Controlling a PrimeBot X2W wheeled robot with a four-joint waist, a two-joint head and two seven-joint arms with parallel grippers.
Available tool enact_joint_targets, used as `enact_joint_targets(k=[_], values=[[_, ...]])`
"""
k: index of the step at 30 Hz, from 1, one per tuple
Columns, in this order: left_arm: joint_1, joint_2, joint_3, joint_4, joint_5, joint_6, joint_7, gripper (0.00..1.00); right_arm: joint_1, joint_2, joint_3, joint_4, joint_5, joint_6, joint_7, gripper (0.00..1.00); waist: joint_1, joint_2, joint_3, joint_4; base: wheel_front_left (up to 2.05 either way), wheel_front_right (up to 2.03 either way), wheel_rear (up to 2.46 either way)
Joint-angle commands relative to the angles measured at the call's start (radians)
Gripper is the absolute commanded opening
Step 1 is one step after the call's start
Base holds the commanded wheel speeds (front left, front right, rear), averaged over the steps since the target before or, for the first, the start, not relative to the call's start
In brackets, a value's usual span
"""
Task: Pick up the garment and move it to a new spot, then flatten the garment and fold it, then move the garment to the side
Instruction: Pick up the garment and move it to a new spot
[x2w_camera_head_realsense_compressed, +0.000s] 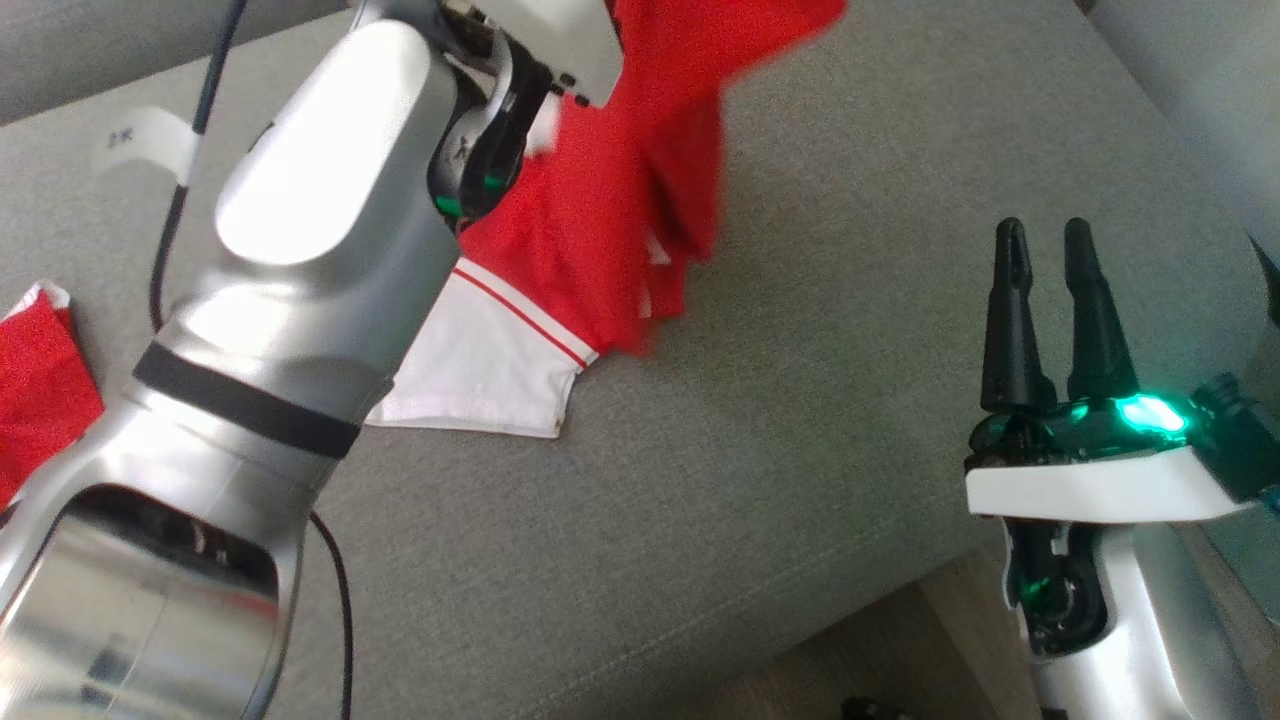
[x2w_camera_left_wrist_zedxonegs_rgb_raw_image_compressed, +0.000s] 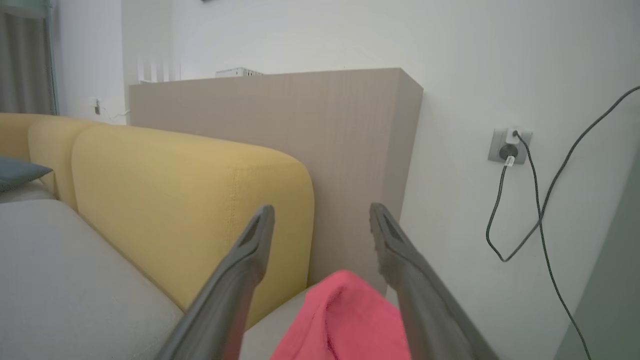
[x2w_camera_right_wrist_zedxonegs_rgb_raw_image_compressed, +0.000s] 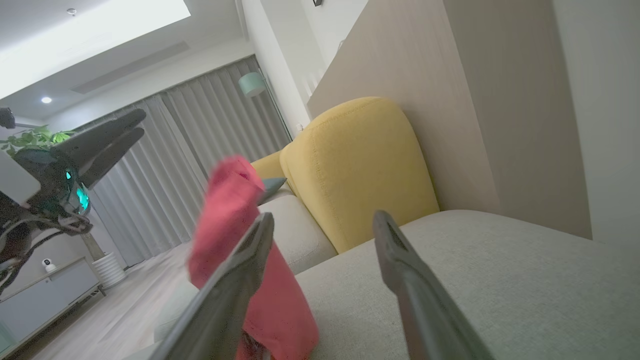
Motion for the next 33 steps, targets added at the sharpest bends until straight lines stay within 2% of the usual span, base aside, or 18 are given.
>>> enact_joint_targets(k=[1, 7, 13, 17, 24, 29, 33], values=[[-0.052, 0.021, 0.028, -0.017, -0.002, -0.004, -0.008, 1.0, -0.032, -0.005, 0.02, -0.04, 0.004, -0.001, -0.006, 1.0, 0.0, 0.0, 0.003, 0.001, 0.0, 0.0, 0.0], [-0.035, 0.032, 0.036, 0.051, -0.007, -0.043, -0.032, 1.0, -0.023, -0.005, 0.005, -0.038, -0.017, -0.001, -0.006, 1.0, 0.0, 0.0, -0.019, 0.081, 0.0, 0.0, 0.0], [0.048, 0.09, 0.055, 0.039, 0.007, -0.059, -0.044, 1.0, -0.001, -0.005, -0.003, -0.025, -0.071, -0.001, -0.006, 1.0, 0.0, 0.0, -0.069, 0.202, 0.0, 0.0, 0.0], [0.189, 0.145, 0.099, -0.056, 0.026, -0.038, -0.046, 1.0, 0.023, -0.005, -0.009, -0.012, -0.12, -0.001, -0.006, 1.0, 0.0, 0.0, -0.111, 0.283, 0.0, 0.0, 0.0], [0.577, 0.213, 0.22, -0.317, 0.091, 0.039, -0.046, 1.0, 0.066, -0.005, 0.0, 0.014, -0.197, -0.001, -0.006, 1.0, 0.0, 0.0, -0.167, 0.39, 0.0, 0.0, 0.0], [0.833, 0.201, 0.314, -0.484, 0.17, 0.078, -0.046, 1.0, 0.092, -0.005, 0.006, 0.029, -0.237, -0.001, -0.006, 1.0, 0.0, 0.0, -0.192, 0.435, 0.0, 0.0, 0.0], [0.987, 0.149, 0.376, -0.572, 0.288, 0.08, -0.046, 1.0, 0.111, -0.005, 0.008, 0.044, -0.243, -0.001, -0.006, 1.0, 0.0, 0.0, -0.207, 0.454, 0.0, 0.0, 0.0]])
